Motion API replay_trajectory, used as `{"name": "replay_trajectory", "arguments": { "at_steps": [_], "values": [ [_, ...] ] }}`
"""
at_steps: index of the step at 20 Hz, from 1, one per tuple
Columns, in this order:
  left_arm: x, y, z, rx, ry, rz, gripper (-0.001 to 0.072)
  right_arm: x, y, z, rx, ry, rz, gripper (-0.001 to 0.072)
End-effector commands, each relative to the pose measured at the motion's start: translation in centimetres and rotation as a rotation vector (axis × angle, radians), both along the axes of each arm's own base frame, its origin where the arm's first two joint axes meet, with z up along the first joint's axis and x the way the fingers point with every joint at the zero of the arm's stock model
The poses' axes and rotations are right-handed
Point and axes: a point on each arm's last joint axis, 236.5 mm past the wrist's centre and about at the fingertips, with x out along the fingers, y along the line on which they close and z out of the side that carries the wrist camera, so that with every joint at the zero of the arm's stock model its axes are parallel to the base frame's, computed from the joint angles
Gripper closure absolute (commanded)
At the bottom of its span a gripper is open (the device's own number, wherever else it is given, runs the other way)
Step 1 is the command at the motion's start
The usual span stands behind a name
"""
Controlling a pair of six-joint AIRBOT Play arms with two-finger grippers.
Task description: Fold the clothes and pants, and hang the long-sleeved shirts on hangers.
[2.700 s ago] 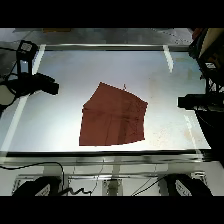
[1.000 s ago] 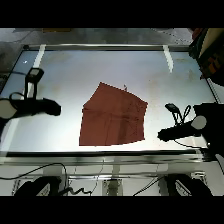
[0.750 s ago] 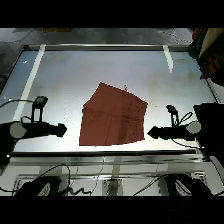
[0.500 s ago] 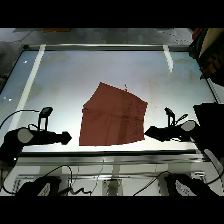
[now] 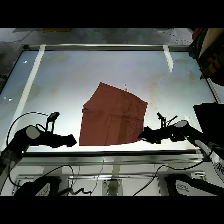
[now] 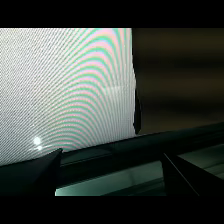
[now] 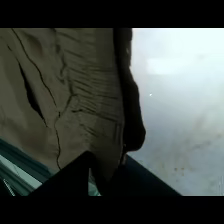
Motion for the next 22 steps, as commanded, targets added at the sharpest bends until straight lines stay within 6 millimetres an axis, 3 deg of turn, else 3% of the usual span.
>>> {"name": "replay_trajectory", "arguments": {
  "at_steps": [1,2,3,7,10,11,12,14,17,18,20,22],
  "values": [
    [0.0,-0.2,-1.7,-0.013,0.057,0.020,0.0031,0.8,0.5,0.2,0.033,-0.027,-0.017,0.0608],
    [0.4,-0.6,-1.9,-0.031,0.056,0.041,0.0104,0.9,0.5,0.2,0.032,-0.028,-0.018,0.0668],
    [0.9,-1.1,-2.0,-0.056,0.045,0.052,0.0127,0.9,0.5,0.2,0.032,-0.028,-0.018,0.0689],
    [2.0,-3.7,-2.0,-0.187,0.046,0.072,0.0127,0.9,0.5,0.2,0.032,-0.028,-0.017,0.0690],
    [1.7,-4.5,-3.3,-0.226,0.101,0.086,0.0127,0.8,0.5,0.2,0.033,-0.027,-0.016,0.0689],
    [1.7,-5.0,-3.6,-0.250,0.116,0.091,0.0157,0.8,0.5,0.2,0.034,-0.027,-0.015,0.0690],
    [1.8,-5.5,-3.7,-0.278,0.125,0.103,0.0271,0.8,0.5,0.2,0.034,-0.031,-0.011,0.0690],
    [2.2,-6.6,-3.5,-0.338,0.128,0.111,0.0315,0.8,0.6,0.4,0.034,-0.049,0.008,0.0690],
    [1.8,-7.1,-3.0,-0.368,0.139,0.093,0.0322,1.3,0.7,1.7,0.036,-0.132,0.055,0.0690],
    [1.4,-7.3,-2.8,-0.378,0.149,0.077,0.0373,1.9,0.7,2.6,0.036,-0.163,0.057,0.0690],
    [0.8,-7.7,-2.5,-0.395,0.161,0.040,0.0400,3.0,0.8,4.4,0.034,-0.227,0.062,0.0690],
    [0.3,-7.9,-2.3,-0.407,0.170,0.019,0.0662,4.1,0.8,6.4,0.035,-0.293,0.065,0.0690]
  ]
}}
